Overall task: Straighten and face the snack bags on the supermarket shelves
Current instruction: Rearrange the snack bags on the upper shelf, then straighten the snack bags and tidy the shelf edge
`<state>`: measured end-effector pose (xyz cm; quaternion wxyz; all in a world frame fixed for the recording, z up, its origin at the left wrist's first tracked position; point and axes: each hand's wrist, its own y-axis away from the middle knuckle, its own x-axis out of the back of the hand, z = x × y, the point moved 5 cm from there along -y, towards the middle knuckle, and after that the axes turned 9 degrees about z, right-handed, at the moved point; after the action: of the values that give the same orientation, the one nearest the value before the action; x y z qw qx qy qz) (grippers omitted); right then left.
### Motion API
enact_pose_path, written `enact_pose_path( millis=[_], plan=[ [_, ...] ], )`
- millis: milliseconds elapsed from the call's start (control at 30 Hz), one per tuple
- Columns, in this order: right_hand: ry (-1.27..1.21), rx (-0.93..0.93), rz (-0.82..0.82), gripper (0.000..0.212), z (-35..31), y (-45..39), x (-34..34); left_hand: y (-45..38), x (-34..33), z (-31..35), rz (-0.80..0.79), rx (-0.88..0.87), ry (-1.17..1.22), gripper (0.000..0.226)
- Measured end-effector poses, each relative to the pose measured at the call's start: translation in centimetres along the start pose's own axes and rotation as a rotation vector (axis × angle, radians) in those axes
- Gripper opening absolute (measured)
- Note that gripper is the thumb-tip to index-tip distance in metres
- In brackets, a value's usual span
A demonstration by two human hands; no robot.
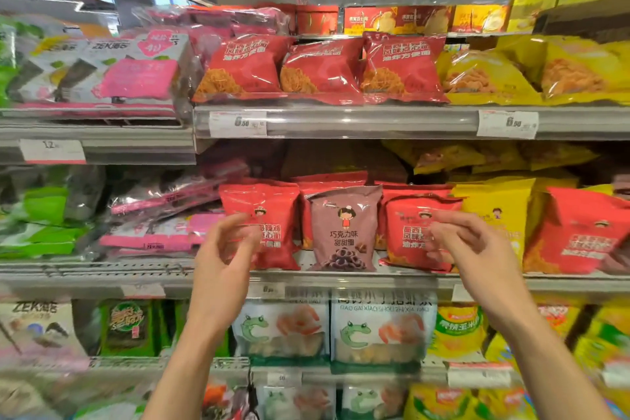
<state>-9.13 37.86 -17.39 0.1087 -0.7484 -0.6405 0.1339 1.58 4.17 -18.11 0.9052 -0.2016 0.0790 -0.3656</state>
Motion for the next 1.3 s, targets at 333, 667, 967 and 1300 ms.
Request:
enact_pose_path(
  millis=[333,667,967,1300],
  plan=[
    [0.049,-0.161,0.063,0.015,6.8,5.0,1.9,5.7,-1.1,-7.0,-0.057,0.219,0.036,0.017],
    [0.125,-0.127,-0.04,0.011,9.7,1.4,-0.5,4.2,-6.9,-6.2,-0.123,0.151,-0.087,0.02],
    [0.49,0.01,-0.321,0.062,9.1,-2.0,-7.2,0.7,-12.1,-5.7,-0.236,0.062,-0.378,0.064],
    [0.342,0.004,-0.308,0.051,7.0,-2.5,-9.1,-0.7,-11.6,-3.2,-0.13,-0.061,-0.258,0.043]
  ],
)
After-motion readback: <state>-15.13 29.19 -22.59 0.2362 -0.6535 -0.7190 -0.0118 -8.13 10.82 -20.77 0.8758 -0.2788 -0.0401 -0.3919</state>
